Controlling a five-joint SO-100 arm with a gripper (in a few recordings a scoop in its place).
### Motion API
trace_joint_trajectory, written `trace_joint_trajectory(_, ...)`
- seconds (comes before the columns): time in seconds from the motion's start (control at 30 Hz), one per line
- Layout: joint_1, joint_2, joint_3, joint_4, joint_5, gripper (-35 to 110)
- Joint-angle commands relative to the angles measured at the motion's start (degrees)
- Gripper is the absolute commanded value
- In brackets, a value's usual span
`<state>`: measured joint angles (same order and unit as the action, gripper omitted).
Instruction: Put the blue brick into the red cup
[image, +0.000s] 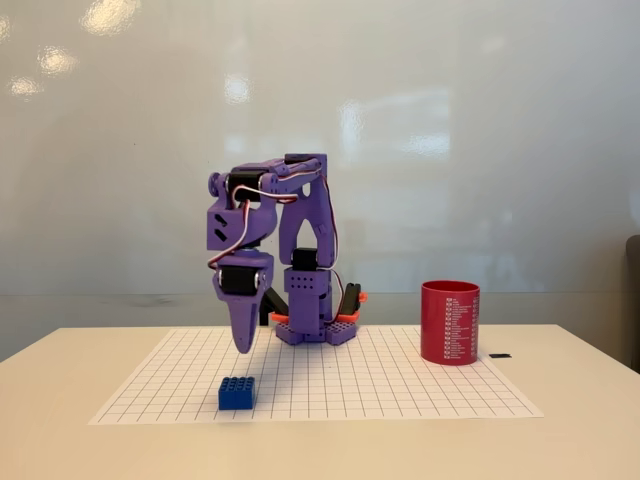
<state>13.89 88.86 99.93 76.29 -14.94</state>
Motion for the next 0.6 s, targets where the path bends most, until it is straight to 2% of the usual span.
trace_joint_trajectory(0.0,1.32,5.45,3.87,-0.62,1.76,41)
trace_joint_trajectory(0.1,2.02,6.15,5.36,-0.79,2.72,61)
trace_joint_trajectory(0.2,2.46,6.42,5.36,1.76,0.97,69)
trace_joint_trajectory(0.57,1.85,0.70,4.75,0.62,-5.36,69)
